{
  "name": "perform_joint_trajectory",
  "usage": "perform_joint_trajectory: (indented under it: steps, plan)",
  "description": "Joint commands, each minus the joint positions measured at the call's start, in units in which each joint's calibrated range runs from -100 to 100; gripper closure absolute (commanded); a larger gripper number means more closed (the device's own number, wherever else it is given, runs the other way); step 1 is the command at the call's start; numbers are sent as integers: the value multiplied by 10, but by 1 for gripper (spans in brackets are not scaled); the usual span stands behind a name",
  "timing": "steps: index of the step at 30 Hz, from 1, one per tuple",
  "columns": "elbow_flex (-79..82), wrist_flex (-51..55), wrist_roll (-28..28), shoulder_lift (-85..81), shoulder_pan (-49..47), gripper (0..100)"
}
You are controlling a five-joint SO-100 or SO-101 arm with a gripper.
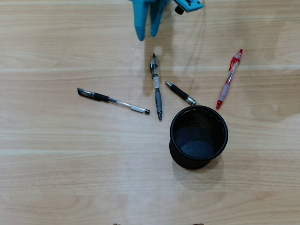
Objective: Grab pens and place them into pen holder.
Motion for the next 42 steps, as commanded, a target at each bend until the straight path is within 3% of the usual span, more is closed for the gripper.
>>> perform_joint_trajectory:
  steps: [1, 7, 11, 14, 25, 27, 30, 31, 33, 37, 42]
  plan:
    - [-205, 26, 17, 251, 62, 79]
    - [-506, 138, 67, 689, 129, 79]
    - [-739, 254, 96, 875, 141, 79]
    - [-828, 291, 116, 934, 143, 79]
    - [-846, 299, 117, 1045, 146, 80]
    - [-845, 314, 116, 1052, 149, 84]
    - [-847, 322, 116, 1049, 153, 99]
    - [-847, 323, 116, 1046, 156, 98]
    - [-846, 335, 114, 1032, 162, 99]
    - [-847, 383, 58, 981, 187, 98]
    - [-854, 382, 38, 828, 187, 98]
